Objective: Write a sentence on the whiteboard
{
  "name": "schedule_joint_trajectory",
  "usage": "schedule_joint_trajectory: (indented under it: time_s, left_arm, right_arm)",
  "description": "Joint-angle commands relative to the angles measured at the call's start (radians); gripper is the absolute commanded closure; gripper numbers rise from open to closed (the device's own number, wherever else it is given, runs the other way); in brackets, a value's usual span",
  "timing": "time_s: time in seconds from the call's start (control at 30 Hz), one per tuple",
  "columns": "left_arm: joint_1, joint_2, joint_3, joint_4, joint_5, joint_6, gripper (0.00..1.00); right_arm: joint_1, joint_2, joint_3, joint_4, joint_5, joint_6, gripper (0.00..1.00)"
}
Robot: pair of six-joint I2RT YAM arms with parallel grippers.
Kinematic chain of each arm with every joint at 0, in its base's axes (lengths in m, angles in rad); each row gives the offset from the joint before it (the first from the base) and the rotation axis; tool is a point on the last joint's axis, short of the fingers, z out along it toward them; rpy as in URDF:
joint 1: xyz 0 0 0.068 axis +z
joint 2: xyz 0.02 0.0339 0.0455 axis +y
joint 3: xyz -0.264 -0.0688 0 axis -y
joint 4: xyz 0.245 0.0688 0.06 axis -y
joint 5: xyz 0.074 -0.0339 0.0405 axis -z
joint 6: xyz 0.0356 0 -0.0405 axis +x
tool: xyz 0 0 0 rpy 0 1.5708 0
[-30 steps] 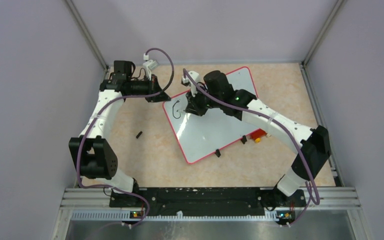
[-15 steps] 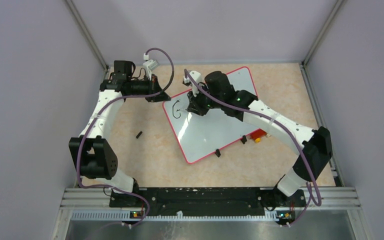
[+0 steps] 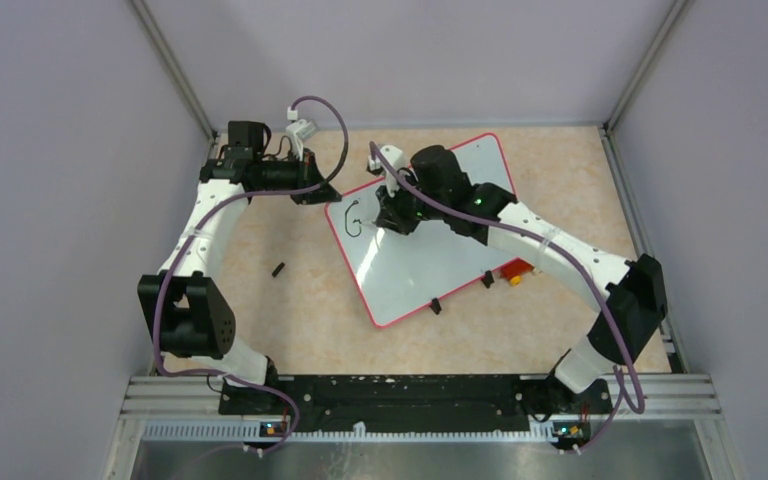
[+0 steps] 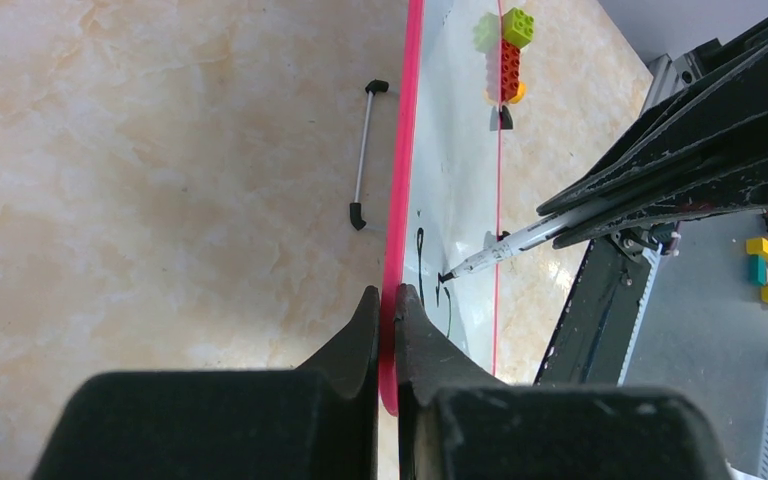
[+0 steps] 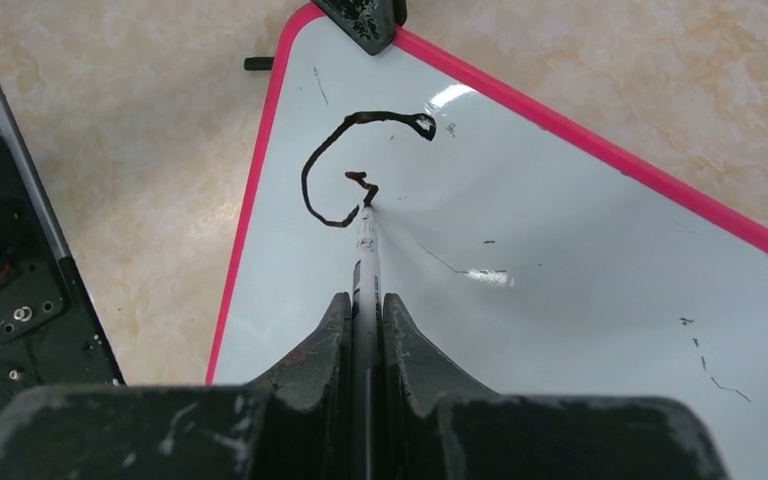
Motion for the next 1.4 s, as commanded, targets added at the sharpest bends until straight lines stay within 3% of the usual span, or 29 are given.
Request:
schedule_joint_trajectory:
  time_s: [0.0,0.47,0.93,1.37]
  left_arm:
    - [-0.024,-0.010,0.019,-0.006,0.012,-0.002,1.00]
    - [-0.024,-0.010,0.018,-0.006,0.012,0.001,1.00]
    - [-0.024,-0.015,0.018,-0.007,0.016,0.002,1.00]
    - [-0.024,-0.012,0.017,-0.007,0.020,0.003,1.00]
  right_arm:
    - [-0.005,-0.029,-0.038,-0.008,0.008,-0.021,1.00]
    - [0.010,-0.046,-0.089,-0.023,-0.019,-0.017,1.00]
    - [-0.042,-0.106,-0.009,-0.028,-0.069,0.005,1.00]
    - [-0.071,-0.065,0.010,0.037,-0.049,0.026,1.00]
